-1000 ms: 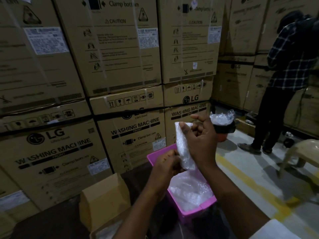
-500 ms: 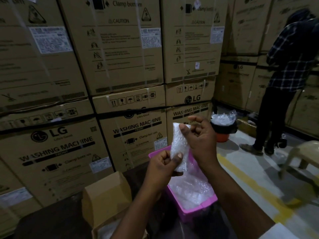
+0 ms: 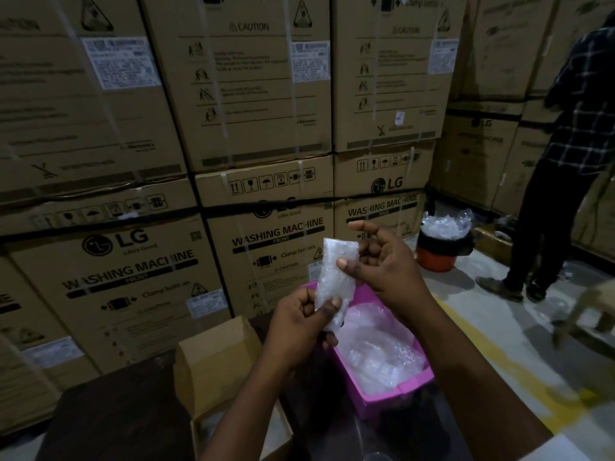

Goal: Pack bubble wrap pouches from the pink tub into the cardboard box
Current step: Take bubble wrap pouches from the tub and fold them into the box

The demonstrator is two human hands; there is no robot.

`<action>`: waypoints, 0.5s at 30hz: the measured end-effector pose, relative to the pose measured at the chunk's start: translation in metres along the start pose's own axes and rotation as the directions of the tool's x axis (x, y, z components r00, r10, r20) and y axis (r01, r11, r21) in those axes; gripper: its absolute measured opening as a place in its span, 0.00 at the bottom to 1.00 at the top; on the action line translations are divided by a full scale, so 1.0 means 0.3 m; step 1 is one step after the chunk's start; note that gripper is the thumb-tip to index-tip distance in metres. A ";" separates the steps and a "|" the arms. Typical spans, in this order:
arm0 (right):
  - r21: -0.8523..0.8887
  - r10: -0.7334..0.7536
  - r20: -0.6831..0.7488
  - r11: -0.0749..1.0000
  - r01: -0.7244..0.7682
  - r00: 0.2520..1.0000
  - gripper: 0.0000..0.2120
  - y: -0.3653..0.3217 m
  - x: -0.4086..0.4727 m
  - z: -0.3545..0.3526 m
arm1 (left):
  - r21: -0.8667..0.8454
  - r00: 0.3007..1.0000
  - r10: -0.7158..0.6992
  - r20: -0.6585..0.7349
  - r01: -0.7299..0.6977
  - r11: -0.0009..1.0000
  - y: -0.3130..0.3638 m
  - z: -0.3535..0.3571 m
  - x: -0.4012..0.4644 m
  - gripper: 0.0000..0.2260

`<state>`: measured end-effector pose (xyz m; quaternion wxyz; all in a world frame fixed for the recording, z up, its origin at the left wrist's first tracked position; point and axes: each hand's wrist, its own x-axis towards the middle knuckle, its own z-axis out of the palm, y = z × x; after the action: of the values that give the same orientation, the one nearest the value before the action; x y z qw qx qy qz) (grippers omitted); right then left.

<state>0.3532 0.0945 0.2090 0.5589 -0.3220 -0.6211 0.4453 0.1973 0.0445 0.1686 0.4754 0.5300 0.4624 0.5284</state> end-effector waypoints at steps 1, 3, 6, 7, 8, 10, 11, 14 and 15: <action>-0.022 0.002 0.007 1.000 -0.002 1.000 0.25 0.009 0.003 0.005 | 0.017 1.000 0.000 -0.005 0.000 1.000 -0.007 -0.009 -0.006 0.07; -0.106 0.017 0.037 0.994 -0.013 0.999 0.24 0.025 0.007 0.017 | 0.042 1.000 -0.005 -0.018 0.006 0.999 -0.020 -0.032 -0.023 0.06; -0.216 0.089 0.111 0.974 -0.063 0.990 0.20 0.044 0.012 0.046 | 0.051 0.999 -0.027 -0.040 0.029 0.998 -0.034 -0.083 -0.057 0.05; -0.224 0.118 0.135 0.971 -0.086 0.984 0.19 0.053 0.014 0.059 | 0.052 0.999 -0.031 -0.038 0.033 0.998 -0.037 -0.103 -0.071 0.04; -0.206 0.148 0.162 0.972 -0.113 0.976 0.18 0.061 0.013 0.074 | 0.052 0.999 -0.032 -0.033 0.034 0.998 -0.039 -0.122 -0.084 0.03; -0.068 0.192 0.217 0.981 -0.182 0.957 0.17 0.072 0.009 0.112 | 0.047 0.999 -0.030 -0.032 0.031 0.998 -0.035 -0.159 -0.106 0.04; 0.022 0.209 0.240 0.975 -0.220 0.948 0.18 0.077 0.007 0.132 | 0.048 0.999 -0.030 -0.039 0.032 0.998 -0.032 -0.177 -0.114 0.05; 0.215 0.242 0.296 0.926 -0.311 0.924 0.21 0.089 0.005 0.207 | 0.080 0.996 -0.017 -0.092 0.024 0.996 -0.021 -0.231 -0.132 0.08; 0.259 0.252 0.319 0.904 -0.340 0.914 0.22 0.092 0.006 0.235 | 0.102 0.993 -0.010 -0.114 0.022 0.995 -0.020 -0.249 -0.137 0.08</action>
<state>0.2810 0.0932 0.1861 0.4348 -0.2562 -0.5591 0.6578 0.1219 0.0056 0.1568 0.4245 0.5194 0.5197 0.5291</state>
